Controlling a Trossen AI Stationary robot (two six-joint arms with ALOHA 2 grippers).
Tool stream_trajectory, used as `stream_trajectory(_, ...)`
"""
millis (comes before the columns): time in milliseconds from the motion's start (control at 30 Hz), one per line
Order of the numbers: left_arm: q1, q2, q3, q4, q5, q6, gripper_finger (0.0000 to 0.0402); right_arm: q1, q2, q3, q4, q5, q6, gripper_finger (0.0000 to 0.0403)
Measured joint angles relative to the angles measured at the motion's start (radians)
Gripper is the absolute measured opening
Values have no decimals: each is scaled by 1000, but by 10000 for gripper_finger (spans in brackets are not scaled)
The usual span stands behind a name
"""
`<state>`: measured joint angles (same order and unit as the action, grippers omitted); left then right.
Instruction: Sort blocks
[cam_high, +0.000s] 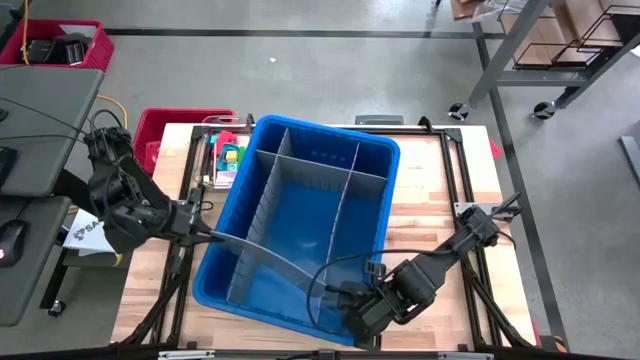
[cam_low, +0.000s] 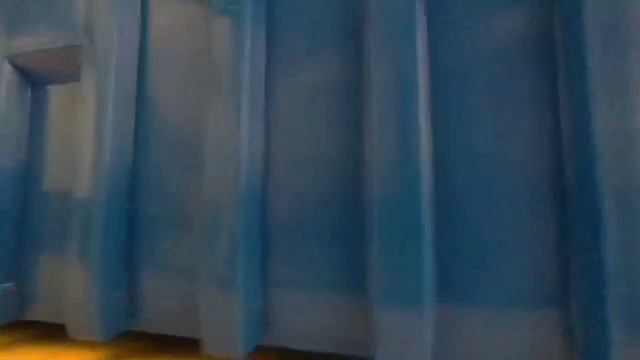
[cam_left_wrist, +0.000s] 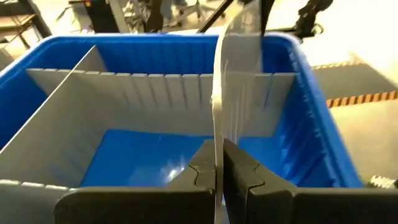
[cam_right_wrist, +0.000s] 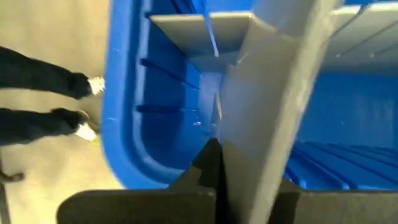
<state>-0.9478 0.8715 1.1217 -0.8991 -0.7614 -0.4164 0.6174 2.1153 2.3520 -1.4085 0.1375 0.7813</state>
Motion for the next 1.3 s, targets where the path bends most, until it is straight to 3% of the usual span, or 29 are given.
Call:
stream_trajectory(233, 0, -15, -1, -49, -21, -25, 1, 6, -76, 2, 44, 73, -1, 0)
stream_trajectory(567, 0, -13, -3, -152, 124, -128, 1, 11, -197, 6, 96, 295, -51, 0)
stream_trajectory(933, 0, -11, 71, -56, 157, -155, 1, 11, -227, 5, 54, 330, -54, 0)
stream_trajectory(1300, -3, 90, 70, 68, 264, -162, 0, 13, -244, 5, 9, 374, -53, 0)
